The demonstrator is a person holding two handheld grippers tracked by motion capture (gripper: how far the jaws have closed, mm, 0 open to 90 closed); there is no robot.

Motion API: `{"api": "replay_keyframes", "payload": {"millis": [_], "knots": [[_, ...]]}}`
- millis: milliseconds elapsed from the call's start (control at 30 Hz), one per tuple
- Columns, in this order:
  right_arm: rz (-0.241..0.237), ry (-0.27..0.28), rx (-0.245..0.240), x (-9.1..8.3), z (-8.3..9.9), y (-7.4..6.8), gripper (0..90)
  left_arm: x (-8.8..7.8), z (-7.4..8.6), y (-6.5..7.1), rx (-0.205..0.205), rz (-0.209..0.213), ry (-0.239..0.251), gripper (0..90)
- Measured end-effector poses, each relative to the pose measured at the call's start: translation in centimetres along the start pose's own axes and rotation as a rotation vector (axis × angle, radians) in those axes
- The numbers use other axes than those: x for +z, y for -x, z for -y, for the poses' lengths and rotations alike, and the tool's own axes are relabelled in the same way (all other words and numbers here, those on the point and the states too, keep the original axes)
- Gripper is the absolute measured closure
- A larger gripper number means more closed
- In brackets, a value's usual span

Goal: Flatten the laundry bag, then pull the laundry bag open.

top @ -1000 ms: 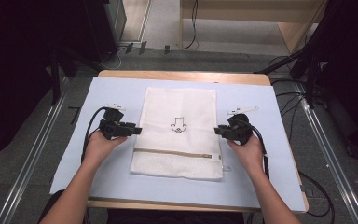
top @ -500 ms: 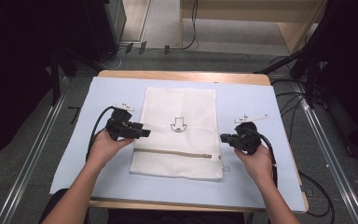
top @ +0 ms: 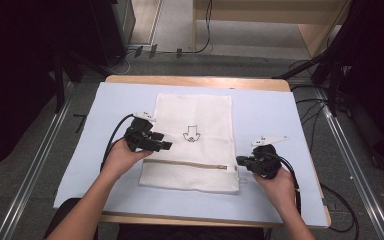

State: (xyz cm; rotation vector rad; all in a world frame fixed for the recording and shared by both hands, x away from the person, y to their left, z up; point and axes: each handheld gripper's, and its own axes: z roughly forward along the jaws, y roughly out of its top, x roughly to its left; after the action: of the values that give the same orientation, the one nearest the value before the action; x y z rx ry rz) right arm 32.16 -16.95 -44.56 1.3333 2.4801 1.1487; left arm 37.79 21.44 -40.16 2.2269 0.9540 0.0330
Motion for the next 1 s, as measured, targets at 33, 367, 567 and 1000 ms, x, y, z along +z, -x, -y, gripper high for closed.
{"api": "replay_keyframes", "payload": {"millis": [33,367,567,1000], "knots": [[0.000,0.000,0.000,0.0,0.0,0.0,89.4,0.1,-0.1,0.1,0.007,-0.001,0.000,44.3],[0.003,-0.017,0.003,0.6,0.3,-0.3,89.4,1.4,-0.3,1.1,0.052,0.014,-0.017,43.2],[0.004,-0.028,0.013,0.8,0.5,-0.2,89.4,1.9,-0.6,1.9,0.063,0.032,-0.011,42.8],[0.009,-0.054,0.000,1.6,0.7,0.0,89.4,3.1,-1.0,3.4,0.098,0.056,-0.032,43.3]]}}
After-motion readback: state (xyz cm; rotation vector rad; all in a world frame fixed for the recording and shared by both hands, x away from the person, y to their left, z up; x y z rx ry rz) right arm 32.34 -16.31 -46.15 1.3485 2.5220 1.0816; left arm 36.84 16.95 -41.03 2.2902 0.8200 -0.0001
